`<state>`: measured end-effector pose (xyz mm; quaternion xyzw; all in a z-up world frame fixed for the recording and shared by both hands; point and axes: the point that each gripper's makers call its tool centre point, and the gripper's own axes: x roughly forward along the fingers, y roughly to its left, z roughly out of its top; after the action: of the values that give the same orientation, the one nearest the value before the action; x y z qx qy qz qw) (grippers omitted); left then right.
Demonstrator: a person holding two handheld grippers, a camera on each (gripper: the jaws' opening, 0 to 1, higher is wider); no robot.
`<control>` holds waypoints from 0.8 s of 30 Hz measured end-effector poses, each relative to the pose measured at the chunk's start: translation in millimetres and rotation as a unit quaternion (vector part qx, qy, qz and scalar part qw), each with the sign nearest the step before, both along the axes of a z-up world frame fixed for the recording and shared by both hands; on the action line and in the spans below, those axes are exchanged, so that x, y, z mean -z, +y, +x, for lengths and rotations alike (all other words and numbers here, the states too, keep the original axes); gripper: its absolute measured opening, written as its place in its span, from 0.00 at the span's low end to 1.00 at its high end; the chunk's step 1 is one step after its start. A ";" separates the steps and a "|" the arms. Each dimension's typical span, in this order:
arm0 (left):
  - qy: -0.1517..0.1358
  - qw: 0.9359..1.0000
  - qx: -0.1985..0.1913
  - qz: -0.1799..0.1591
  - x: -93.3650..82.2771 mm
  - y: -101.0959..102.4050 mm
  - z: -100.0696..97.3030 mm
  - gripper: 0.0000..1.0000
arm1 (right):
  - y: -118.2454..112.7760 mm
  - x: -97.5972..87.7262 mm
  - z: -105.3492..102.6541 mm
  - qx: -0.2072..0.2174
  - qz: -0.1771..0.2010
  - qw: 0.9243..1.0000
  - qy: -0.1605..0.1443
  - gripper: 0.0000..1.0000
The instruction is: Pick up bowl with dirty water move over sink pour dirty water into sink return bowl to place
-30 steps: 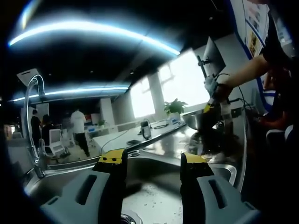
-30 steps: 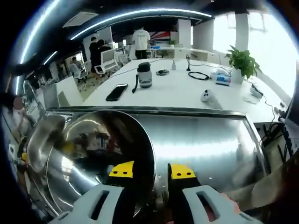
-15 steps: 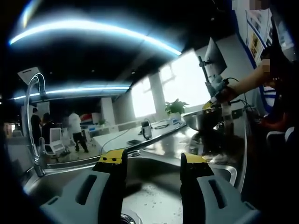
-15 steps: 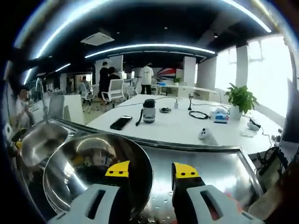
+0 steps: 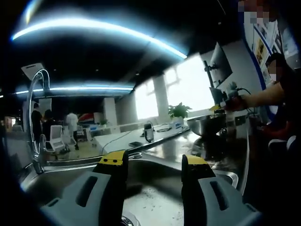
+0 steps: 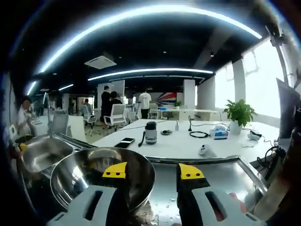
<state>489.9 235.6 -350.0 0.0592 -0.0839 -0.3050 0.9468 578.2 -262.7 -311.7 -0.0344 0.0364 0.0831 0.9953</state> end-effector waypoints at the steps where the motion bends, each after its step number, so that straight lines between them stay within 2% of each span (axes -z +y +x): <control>1: 0.000 1.000 -0.002 0.001 0.1 0.3 0.2 0.40 | 3.4 0.9 -4.1 -0.005 0.001 1.000 0.001 0.34; 5: 0.003 1.000 -0.003 -0.001 0.4 1.1 1.4 0.40 | 12.8 -16.1 -14.5 -0.014 -0.035 0.998 -0.042 0.35; 8: 0.004 1.000 -0.005 0.000 1.1 1.3 2.0 0.40 | 12.1 -22.2 -20.0 -0.005 -0.042 0.998 -0.056 0.40; 11: 0.004 1.000 -0.008 0.000 0.9 2.1 2.5 0.40 | 13.1 -26.8 -25.2 -0.009 -0.035 0.997 -0.070 0.49; 17: 0.001 1.000 -0.013 -0.016 -3.7 6.0 3.0 0.40 | 11.1 -30.1 -40.1 -0.017 -0.044 0.995 -0.083 0.50; 20: 0.001 1.000 -0.016 -0.027 -5.9 8.6 3.6 0.40 | 2.2 -45.1 -55.0 0.001 -0.027 0.992 -0.120 0.50; 22: 0.002 0.999 -0.017 -0.032 -6.6 9.8 4.5 0.39 | -1.0 -44.1 -62.2 0.005 -0.013 0.992 -0.123 0.50; 24: 0.004 0.999 -0.018 -0.034 -6.3 10.2 5.1 0.39 | -10.0 -38.3 -65.4 0.023 -0.018 0.992 -0.120 0.50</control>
<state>495.0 245.8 -343.7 0.0272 -0.0899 -0.2854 0.9538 512.9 -272.7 -273.4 -0.0613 -0.0807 0.0545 0.9934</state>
